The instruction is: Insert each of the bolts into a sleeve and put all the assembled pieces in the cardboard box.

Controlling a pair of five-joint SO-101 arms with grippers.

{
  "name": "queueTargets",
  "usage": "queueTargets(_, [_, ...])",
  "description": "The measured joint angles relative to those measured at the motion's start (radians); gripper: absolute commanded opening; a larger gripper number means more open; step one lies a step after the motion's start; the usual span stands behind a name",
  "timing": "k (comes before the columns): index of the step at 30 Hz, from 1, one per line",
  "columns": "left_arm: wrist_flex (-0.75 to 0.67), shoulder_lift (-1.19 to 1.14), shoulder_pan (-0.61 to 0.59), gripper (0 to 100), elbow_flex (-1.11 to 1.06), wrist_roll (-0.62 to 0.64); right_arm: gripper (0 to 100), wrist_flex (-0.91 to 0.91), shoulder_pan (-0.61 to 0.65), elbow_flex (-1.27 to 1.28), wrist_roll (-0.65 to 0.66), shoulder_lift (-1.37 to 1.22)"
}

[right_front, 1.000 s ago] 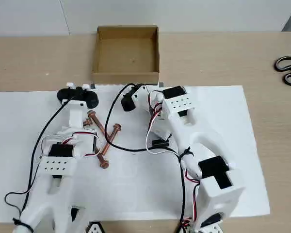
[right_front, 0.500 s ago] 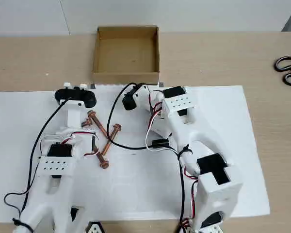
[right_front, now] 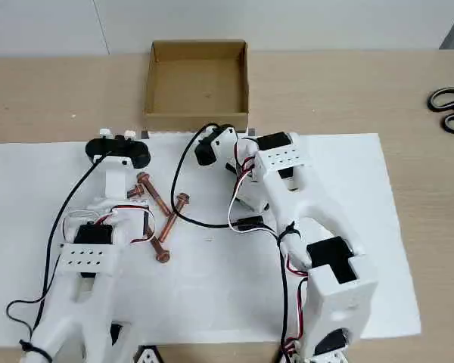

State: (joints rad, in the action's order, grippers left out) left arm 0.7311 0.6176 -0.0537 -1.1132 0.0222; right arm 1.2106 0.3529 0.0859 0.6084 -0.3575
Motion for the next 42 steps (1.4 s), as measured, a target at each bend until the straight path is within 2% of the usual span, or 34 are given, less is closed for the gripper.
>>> queueTargets(4, [0.000, 0.000, 0.000, 1, 0.000, 0.000, 0.6, 0.000, 0.000, 0.000, -0.023, 0.000])
queueTargets(7, [0.000, 0.000, 0.000, 1, 0.000, 0.000, 0.6, 0.015, 0.000, -0.028, -0.089, -0.006])
queueTargets(12, [0.000, 0.000, 0.000, 1, 0.000, 0.000, 0.6, 0.121, -0.005, -0.153, -0.221, -0.049])
queueTargets(22, [0.000, 0.000, 0.000, 1, 0.000, 0.000, 0.5, 0.275, 0.000, -0.325, -0.382, -0.054])
queueTargets(29, [-0.012, 0.000, 0.000, 1, 0.000, 0.000, 0.4, 0.466, -0.002, -0.502, -0.433, -0.054])
queueTargets(34, [-0.012, 0.000, 0.000, 1, 0.000, 0.000, 0.4, 0.499, -0.058, -0.539, -0.453, -0.028])
queueTargets(37, [-0.012, 0.000, 0.000, 1, 0.000, 0.000, 0.4, 0.503, -0.114, -0.539, -0.503, 0.061])
queueTargets(42, [-0.021, 0.000, 0.012, 1, 0.000, -0.021, 0.4, 0.503, -0.201, -0.437, -0.516, 0.219])
